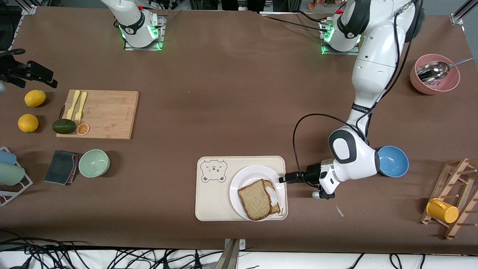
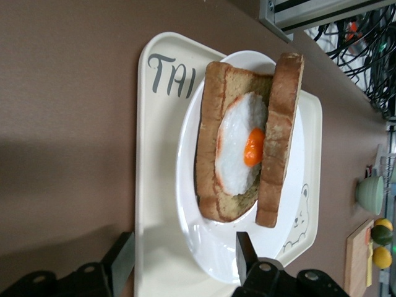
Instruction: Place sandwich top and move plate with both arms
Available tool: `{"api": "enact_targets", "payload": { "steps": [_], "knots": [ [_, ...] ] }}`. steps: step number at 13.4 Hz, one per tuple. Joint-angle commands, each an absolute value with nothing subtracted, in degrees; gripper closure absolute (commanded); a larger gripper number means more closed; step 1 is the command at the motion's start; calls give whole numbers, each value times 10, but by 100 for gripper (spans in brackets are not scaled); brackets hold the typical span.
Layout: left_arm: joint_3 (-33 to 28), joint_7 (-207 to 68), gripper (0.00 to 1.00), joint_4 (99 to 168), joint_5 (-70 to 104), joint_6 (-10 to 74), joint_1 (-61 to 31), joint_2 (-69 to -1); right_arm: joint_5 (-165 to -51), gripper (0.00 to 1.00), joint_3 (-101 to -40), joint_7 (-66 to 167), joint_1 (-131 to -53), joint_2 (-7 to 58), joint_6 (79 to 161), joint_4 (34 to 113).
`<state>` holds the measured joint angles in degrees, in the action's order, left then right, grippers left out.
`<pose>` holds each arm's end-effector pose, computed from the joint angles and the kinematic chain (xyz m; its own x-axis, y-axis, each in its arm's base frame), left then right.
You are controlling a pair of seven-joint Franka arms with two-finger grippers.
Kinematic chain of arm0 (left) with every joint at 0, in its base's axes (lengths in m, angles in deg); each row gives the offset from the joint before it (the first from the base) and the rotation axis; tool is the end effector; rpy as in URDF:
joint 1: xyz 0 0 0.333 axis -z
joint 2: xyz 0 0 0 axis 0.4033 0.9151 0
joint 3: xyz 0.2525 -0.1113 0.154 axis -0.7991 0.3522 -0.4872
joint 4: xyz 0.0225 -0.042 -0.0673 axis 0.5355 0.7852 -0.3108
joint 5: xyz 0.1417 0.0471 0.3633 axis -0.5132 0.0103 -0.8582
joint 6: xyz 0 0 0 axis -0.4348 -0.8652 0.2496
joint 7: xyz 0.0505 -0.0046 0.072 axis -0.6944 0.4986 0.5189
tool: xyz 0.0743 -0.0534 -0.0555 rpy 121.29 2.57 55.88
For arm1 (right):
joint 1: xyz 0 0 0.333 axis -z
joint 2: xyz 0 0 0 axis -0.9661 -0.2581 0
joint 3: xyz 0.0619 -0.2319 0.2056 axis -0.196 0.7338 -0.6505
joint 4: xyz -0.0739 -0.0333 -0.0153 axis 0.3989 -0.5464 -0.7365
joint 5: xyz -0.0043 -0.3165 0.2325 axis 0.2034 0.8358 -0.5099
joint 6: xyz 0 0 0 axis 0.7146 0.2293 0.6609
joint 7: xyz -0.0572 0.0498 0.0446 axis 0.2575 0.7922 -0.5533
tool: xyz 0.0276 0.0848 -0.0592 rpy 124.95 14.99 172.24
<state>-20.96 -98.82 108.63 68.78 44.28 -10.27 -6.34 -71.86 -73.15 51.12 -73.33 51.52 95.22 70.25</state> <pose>0.7250 -0.1971 0.1728 0.9953 0.0915 0.0314 0.0415 -0.6968 0.7160 0.5401 -0.0405 0.6009 0.9989 0.0009 -0.0470 -0.0002 -0.9998 -0.0221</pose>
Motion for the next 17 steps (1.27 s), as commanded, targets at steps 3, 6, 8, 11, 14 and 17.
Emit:
{"api": "enact_targets", "payload": {
  "steps": [3,6,8,11,14,17],
  "knots": [
    [-209,-984,0,1161,606,436,-117,-140,-719,0,-737,513,-727,515,944,697],
    [-209,-984,0,1224,583,437,-124,-198,-719,0,-737,513,-727,515,944,697],
    [-210,-986,0,1267,582,437,-129,-237,-719,0,-737,513,-727,515,944,697],
    [-212,-977,0,1318,542,440,-142,-296,-719,0,-737,513,-727,515,944,697],
    [-212,-960,0,1365,492,437,-164,-358,-719,0,-737,513,-727,515,944,697],
    [-212,-898,0,1382,371,431,-173,-397,-719,0,-737,513,-727,515,945,697]
  ]
}}
